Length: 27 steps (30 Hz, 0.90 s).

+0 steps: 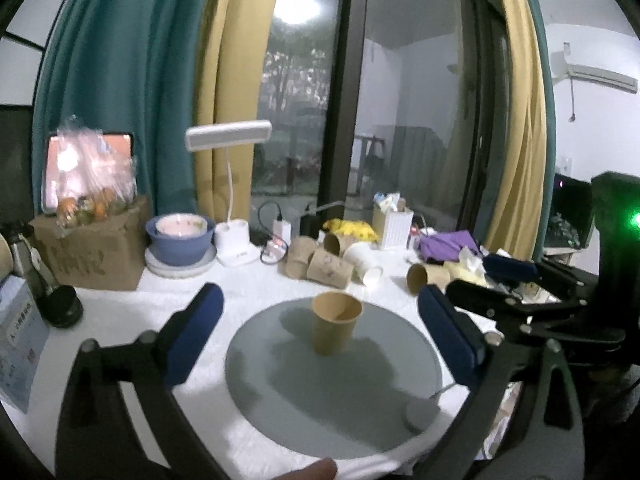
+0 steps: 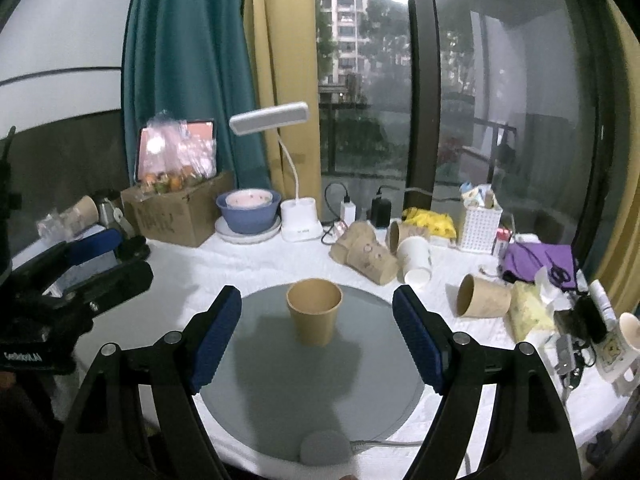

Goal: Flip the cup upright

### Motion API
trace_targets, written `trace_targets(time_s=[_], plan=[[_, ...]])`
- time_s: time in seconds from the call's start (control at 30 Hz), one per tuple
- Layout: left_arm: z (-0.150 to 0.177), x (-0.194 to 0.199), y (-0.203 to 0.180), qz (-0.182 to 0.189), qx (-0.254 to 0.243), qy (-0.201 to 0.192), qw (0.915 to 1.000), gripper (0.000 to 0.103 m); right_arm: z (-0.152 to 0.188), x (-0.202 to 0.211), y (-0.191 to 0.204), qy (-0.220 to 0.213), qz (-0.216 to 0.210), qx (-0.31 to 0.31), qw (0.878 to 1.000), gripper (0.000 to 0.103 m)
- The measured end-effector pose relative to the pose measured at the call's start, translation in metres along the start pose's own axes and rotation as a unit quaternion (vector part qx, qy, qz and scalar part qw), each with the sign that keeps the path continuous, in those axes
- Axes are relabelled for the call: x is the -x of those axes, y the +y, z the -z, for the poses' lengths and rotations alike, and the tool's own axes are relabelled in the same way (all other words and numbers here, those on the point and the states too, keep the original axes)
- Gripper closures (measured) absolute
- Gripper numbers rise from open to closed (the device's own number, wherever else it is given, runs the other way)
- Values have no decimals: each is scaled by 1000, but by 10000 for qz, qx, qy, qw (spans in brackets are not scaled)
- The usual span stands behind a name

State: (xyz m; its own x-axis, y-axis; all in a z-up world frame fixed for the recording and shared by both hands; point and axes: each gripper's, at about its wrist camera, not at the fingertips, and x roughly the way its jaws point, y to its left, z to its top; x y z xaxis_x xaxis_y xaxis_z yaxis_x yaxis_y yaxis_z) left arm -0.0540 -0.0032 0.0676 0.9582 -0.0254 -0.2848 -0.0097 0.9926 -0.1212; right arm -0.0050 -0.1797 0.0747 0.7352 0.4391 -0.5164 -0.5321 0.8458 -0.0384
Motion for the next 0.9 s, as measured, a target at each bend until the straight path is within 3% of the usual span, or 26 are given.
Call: trace_targets(time_s=[0.3, 0.57, 0.9], plan=[[-18, 32, 4, -391, -70, -530, 9978, 4, -13, 35, -1, -377, 222, -2, 9990, 22], [-15, 37, 9, -680, -14, -613, 9958, 4, -14, 38, -10, -422, 361, -147, 9983, 22], [-10, 38, 0, -605, -148, -628, 9961, 4, -12, 37, -10, -399, 344, -150, 9985, 22]])
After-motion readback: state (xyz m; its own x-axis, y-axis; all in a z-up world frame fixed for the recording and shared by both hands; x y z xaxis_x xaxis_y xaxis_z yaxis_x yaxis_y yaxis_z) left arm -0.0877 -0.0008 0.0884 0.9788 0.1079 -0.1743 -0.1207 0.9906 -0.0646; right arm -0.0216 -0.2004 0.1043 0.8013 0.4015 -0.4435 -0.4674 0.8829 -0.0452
